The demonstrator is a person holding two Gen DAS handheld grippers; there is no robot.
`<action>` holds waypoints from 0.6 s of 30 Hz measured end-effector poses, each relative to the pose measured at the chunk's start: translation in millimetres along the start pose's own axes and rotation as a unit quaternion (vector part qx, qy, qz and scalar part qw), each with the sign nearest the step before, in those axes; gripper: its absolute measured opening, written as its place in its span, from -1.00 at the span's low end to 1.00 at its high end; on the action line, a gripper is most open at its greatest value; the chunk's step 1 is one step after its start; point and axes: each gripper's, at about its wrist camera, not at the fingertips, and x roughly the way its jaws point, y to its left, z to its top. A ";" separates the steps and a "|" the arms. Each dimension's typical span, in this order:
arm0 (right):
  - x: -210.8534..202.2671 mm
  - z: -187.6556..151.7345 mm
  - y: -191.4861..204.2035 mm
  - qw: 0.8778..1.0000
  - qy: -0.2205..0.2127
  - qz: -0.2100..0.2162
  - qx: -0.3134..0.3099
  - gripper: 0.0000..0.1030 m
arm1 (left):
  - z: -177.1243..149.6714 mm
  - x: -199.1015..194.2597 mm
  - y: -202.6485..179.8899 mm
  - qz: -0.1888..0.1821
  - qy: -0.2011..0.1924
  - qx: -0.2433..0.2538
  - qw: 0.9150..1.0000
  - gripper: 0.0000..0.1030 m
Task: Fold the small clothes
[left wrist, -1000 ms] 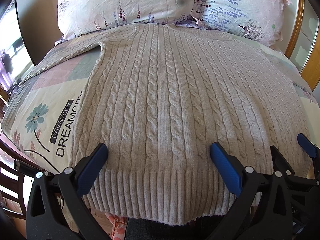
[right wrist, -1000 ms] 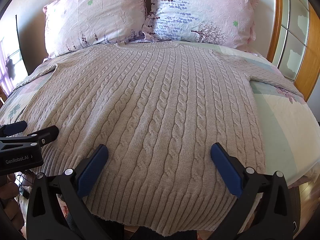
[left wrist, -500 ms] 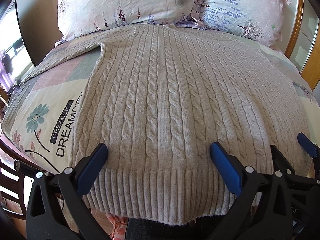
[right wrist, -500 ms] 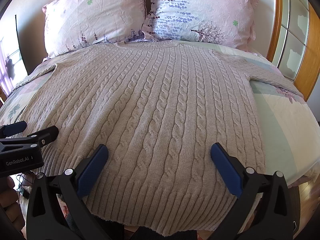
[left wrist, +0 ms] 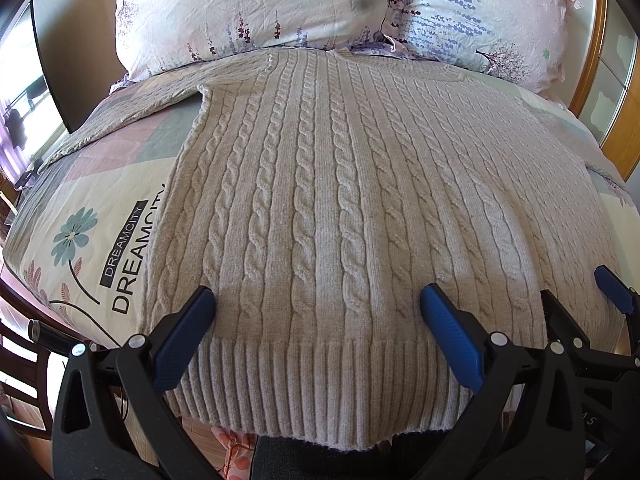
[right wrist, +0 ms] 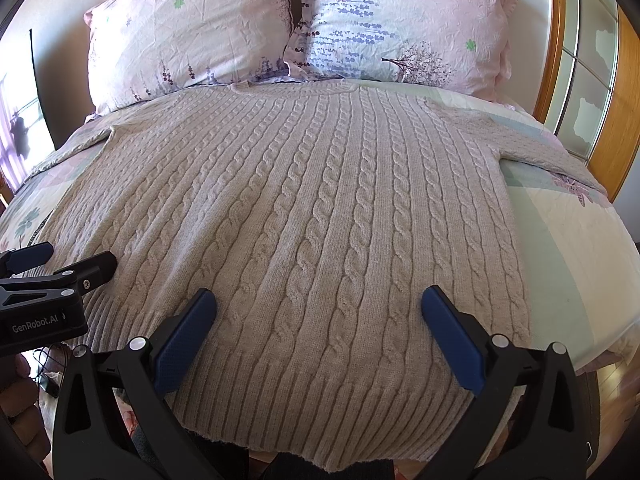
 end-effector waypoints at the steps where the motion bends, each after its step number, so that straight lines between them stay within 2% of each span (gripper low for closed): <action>1: -0.1 0.0 0.0 1.000 0.000 0.000 0.000 0.97 | 0.1 0.4 1.4 0.000 0.000 0.000 1.000 0.97; 8: 0.3 0.4 0.3 1.000 0.000 0.000 0.000 0.97 | -0.1 0.4 1.5 0.001 -0.002 0.000 1.000 0.97; 13: 0.5 0.6 0.5 1.000 0.001 0.000 0.000 0.97 | -5.4 -3.5 0.7 0.001 -0.021 0.000 1.000 0.97; 18: 0.7 0.9 0.7 1.000 0.000 0.000 0.000 0.97 | -2.9 -4.3 0.5 0.003 -0.014 0.000 1.000 0.97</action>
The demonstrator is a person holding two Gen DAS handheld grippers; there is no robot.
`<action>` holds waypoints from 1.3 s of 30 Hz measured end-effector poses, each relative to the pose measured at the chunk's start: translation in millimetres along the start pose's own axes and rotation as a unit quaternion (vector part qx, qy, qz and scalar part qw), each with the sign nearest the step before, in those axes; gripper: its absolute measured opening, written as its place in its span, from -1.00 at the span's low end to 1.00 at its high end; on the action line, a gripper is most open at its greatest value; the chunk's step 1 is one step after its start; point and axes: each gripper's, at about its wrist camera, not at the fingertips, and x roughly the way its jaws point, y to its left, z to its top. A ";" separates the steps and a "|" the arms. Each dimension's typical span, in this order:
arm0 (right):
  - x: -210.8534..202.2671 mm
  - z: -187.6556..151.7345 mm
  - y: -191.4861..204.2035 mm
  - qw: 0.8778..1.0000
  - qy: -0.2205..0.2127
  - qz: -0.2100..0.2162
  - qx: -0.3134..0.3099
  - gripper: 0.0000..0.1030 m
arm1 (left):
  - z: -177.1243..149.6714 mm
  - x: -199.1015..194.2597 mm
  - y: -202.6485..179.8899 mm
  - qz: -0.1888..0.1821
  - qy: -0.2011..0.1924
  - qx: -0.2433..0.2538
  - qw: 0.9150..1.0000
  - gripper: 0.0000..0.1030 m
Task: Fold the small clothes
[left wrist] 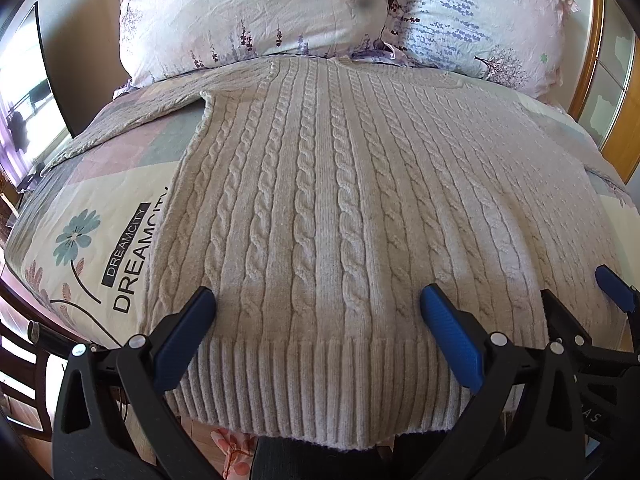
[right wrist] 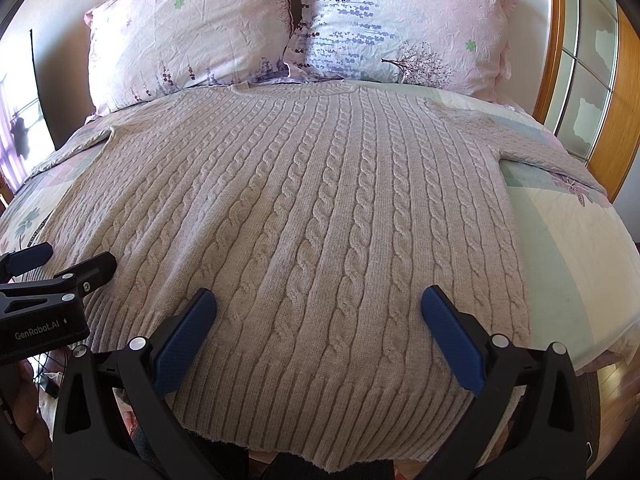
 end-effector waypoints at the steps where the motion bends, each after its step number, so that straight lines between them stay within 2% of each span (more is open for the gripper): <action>1: -0.1 -0.1 0.0 1.000 -0.001 0.000 0.000 0.97 | 0.7 0.0 0.1 0.000 0.002 0.000 1.000 0.97; 10: -1.0 -2.3 -1.7 1.000 -0.007 0.004 -0.005 0.97 | 3.3 3.4 1.3 -0.002 0.010 0.002 1.000 0.97; 13: -2.8 -4.8 -6.3 0.999 -0.024 0.031 -0.023 0.97 | 4.8 4.3 1.6 -0.004 0.012 0.010 1.000 0.97; 15: -1.0 7.0 -24.0 0.997 -0.013 0.075 -0.028 0.97 | 8.0 5.5 0.4 -0.008 0.019 0.030 0.999 0.97; 17: -7.5 31.1 -73.0 0.994 -0.035 0.091 0.043 0.97 | 13.8 7.2 7.5 -0.041 0.031 0.036 0.998 0.97; 18: -11.8 42.9 -99.9 0.991 -0.050 0.095 0.084 0.97 | 18.9 7.3 18.0 -0.074 0.032 0.020 0.997 0.97; 19: -15.5 58.6 -144.1 0.982 -0.071 0.090 0.147 0.97 | 24.8 6.8 30.8 -0.111 0.030 -0.001 0.993 0.97; 20: -15.2 66.1 -171.4 0.976 -0.079 0.084 0.184 0.97 | 31.9 7.0 44.3 -0.146 0.025 -0.025 0.989 0.97; 21: -12.6 74.2 -203.8 0.967 -0.086 0.079 0.225 0.67 | 42.1 7.8 65.7 -0.183 0.014 -0.063 0.981 0.97; 22: -4.6 83.1 -249.8 0.954 -0.089 0.065 0.279 0.44 | 49.1 8.6 79.6 -0.195 0.003 -0.089 0.977 0.97; 23: 3.0 86.0 -279.1 0.944 -0.086 0.048 0.315 0.20 | 56.1 9.7 95.4 -0.201 -0.009 -0.117 0.973 0.97; 25: 20.5 87.2 -335.3 0.920 -0.072 0.012 0.386 0.01 | 71.5 14.4 127.2 -0.206 -0.035 -0.154 0.966 0.97; 26: 33.6 84.1 -369.2 0.900 -0.059 -0.004 0.432 -0.04 | 76.1 16.6 136.9 -0.207 -0.046 -0.162 0.964 0.97; 27: 41.3 80.9 -389.2 0.886 -0.050 -0.012 0.460 -0.06 | 81.2 19.9 149.6 -0.203 -0.057 -0.170 0.963 0.97; 28: 52.4 75.0 -413.4 0.867 -0.042 -0.019 0.496 -0.07 | 85.5 23.8 159.1 -0.188 -0.062 -0.172 0.965 0.97; 29: 58.8 71.3 -424.7 0.857 -0.038 -0.020 0.514 -0.08 | 90.1 28.0 164.6 -0.167 -0.060 -0.171 0.969 0.97; 30: 64.7 68.0 -434.7 0.847 -0.034 -0.019 0.530 -0.21 | 95.4 32.5 171.8 -0.133 -0.056 -0.164 0.976 0.97; 31: 69.2 65.7 -445.3 0.838 -0.045 -0.017 0.544 -0.23 | 99.7 35.2 176.7 -0.107 -0.055 -0.157 0.980 0.97; 33: 73.0 70.1 -452.1 0.836 -0.048 -0.028 0.546 -0.35 | 106.7 40.2 188.0 -0.057 -0.059 -0.146 0.986 0.97; 34: 75.0 71.3 -454.0 0.836 -0.049 -0.038 0.545 -0.68 | 108.8 40.5 195.3 -0.037 -0.057 -0.144 0.987 0.97; 35: 77.6 72.2 -455.1 0.838 -0.046 -0.052 0.542 -0.86 | 112.7 43.7 202.2 -0.020 -0.051 -0.143 0.988 0.97; 37: 80.5 79.5 -452.8 0.840 -0.045 -0.068 0.537 -0.85 | 109.9 44.0 221.9 -0.016 -0.053 -0.152 0.987 0.97; 39: 68.4 110.6 -423.1 0.875 -0.082 -0.105 0.466 -0.85 | 110.3 44.1 241.9 -0.015 -0.062 -0.175 0.982 0.97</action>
